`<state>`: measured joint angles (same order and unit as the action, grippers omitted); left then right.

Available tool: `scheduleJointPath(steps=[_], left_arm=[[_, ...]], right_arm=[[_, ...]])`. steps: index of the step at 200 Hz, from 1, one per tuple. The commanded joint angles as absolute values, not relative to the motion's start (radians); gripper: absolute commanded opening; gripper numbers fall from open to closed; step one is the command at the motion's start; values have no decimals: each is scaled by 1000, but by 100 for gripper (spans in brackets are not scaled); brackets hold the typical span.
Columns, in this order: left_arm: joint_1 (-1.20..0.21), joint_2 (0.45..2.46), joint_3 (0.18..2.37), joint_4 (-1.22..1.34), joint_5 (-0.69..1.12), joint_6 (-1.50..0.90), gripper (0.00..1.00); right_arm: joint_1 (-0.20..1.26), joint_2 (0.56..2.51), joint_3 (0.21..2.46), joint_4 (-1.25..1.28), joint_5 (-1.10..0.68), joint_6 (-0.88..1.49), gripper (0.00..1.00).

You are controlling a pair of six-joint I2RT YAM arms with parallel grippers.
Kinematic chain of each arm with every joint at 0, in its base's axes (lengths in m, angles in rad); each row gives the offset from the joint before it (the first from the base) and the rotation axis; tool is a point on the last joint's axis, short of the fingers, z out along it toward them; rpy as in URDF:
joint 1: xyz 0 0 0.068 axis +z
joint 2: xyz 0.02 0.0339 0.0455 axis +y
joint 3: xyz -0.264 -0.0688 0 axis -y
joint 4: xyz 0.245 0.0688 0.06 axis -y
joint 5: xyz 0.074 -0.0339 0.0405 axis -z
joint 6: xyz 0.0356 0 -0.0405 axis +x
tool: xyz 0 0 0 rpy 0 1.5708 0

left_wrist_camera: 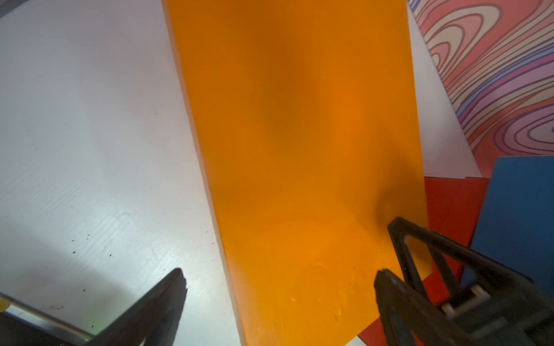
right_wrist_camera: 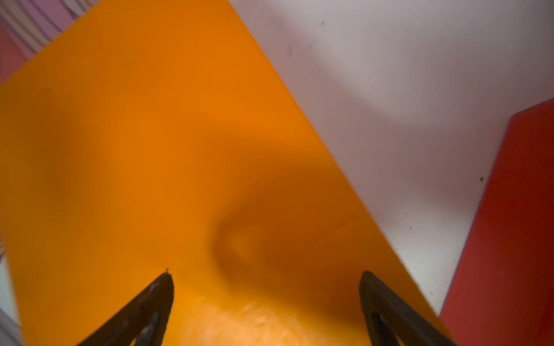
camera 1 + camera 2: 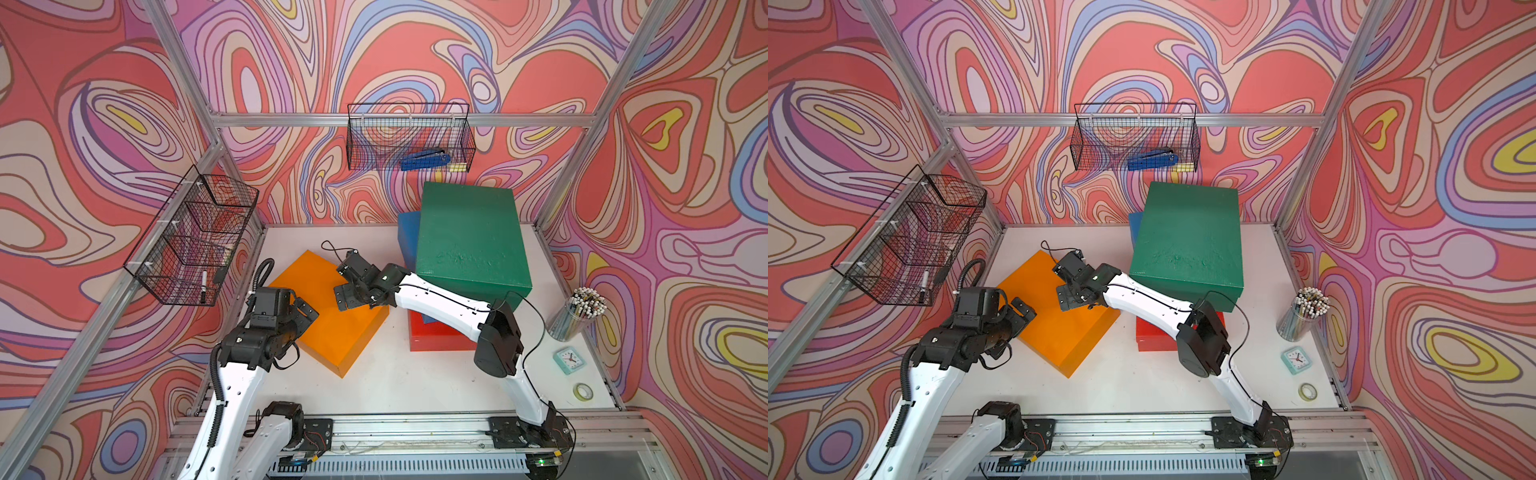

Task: Stack the shoeboxes
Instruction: Adjust the shoebox, then pick up the shoebox from the center of the board.

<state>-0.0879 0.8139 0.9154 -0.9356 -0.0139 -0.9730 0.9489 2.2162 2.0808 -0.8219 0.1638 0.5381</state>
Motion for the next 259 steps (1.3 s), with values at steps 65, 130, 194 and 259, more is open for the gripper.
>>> scheduleJointPath(steps=[65, 130, 194, 259], left_arm=[[70, 857, 783, -810, 131, -982, 100], [191, 952, 715, -698, 218, -942, 100], [285, 1019, 704, -699, 224, -876, 100], [301, 1073, 664, -629, 301, -846, 100]], right_arm=[[887, 2262, 2053, -699, 125, 539, 98], [927, 2220, 1912, -631, -7, 616, 98], [997, 2044, 1623, -508, -151, 770, 98], [1018, 2100, 1591, -350, -273, 787, 97]])
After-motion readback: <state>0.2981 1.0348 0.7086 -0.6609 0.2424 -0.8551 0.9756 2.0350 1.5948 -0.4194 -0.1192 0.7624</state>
